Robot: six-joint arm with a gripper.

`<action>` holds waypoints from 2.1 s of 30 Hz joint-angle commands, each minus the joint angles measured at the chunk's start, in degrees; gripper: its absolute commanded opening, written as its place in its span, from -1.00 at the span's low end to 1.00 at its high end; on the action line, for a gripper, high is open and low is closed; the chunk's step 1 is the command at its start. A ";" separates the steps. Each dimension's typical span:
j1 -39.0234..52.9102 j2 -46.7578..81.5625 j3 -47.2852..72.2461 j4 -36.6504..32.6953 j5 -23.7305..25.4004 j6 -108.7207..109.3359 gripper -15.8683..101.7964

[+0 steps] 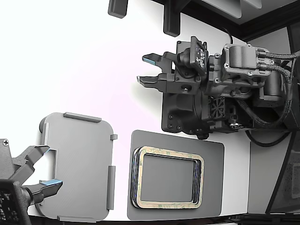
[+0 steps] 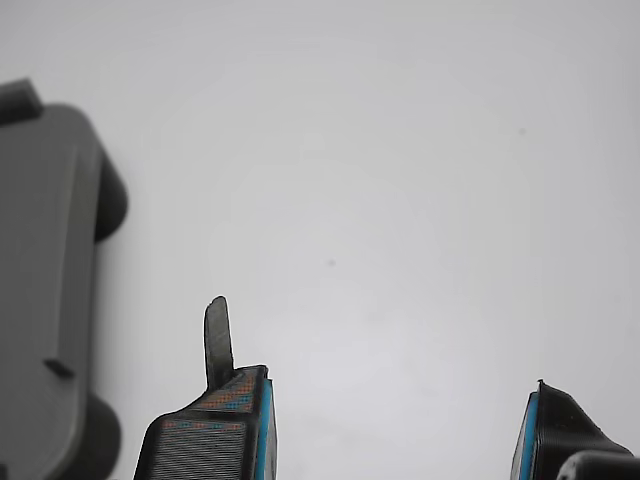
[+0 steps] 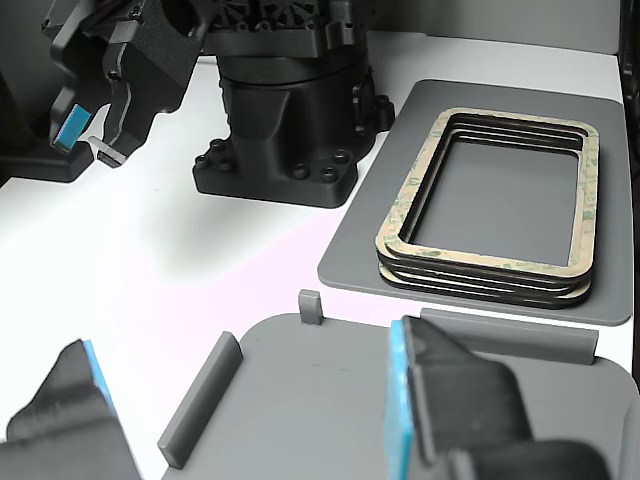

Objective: Move top rectangular frame to the holder.

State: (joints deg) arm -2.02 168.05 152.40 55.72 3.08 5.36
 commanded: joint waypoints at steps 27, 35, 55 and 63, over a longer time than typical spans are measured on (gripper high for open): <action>6.06 -11.34 -15.73 3.08 -3.60 -11.51 0.97; 15.82 -31.20 -35.42 18.81 -3.43 -19.78 0.97; 43.24 -61.61 -59.77 37.00 2.55 -17.93 0.97; 48.52 -64.78 -62.14 39.02 0.62 -20.39 0.97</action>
State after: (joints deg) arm 46.58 102.30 92.11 94.31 3.87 -12.92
